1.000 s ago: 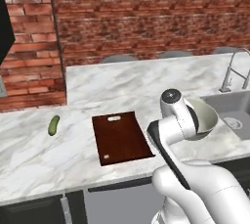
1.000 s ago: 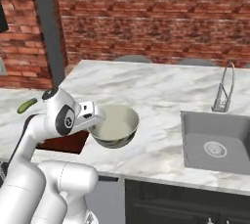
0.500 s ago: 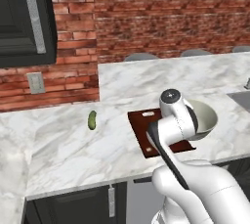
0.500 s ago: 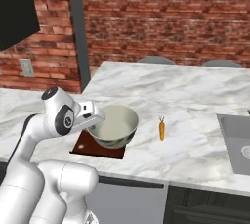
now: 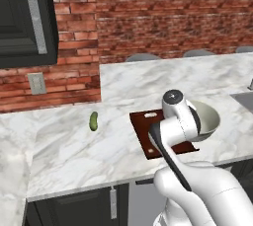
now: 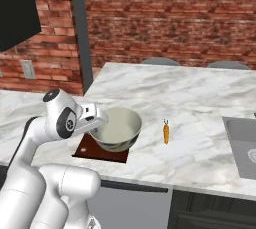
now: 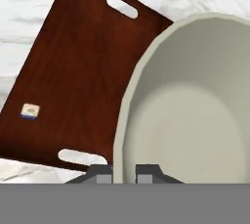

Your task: Place the two vegetables and bowl onto the tray for setting up a vegetable dip station.

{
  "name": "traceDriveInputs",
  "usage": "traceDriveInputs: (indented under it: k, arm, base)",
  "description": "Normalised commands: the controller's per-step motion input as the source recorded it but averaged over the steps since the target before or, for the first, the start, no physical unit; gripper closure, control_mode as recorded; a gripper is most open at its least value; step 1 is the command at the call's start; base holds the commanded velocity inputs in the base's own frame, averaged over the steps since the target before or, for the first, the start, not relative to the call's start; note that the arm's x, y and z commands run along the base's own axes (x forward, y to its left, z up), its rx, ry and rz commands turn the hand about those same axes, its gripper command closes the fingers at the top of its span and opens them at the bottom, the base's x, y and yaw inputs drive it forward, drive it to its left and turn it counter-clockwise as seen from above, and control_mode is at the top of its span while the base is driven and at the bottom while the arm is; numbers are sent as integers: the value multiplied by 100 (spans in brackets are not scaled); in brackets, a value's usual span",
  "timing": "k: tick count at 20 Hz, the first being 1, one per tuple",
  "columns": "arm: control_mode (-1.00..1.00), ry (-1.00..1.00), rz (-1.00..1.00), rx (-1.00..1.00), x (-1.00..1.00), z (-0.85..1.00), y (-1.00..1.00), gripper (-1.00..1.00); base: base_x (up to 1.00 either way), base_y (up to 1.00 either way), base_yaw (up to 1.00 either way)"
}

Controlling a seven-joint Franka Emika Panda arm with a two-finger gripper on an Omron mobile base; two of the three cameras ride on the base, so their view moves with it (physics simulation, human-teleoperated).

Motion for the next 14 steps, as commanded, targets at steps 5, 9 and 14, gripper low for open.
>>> traceDriveInputs:
  k: [5, 9, 14]
  arm:
    - [-100, 0, 4, 0, 40, -2, 3, 100]
    - [-100, 1, 9, 1, 58, -1, 4, 100]
    - [-100, 9, 6, 0, 55, 0, 22, 100]
  base:
    - [0, 0, 0]
    - [0, 0, 0]
    - [0, 0, 0]
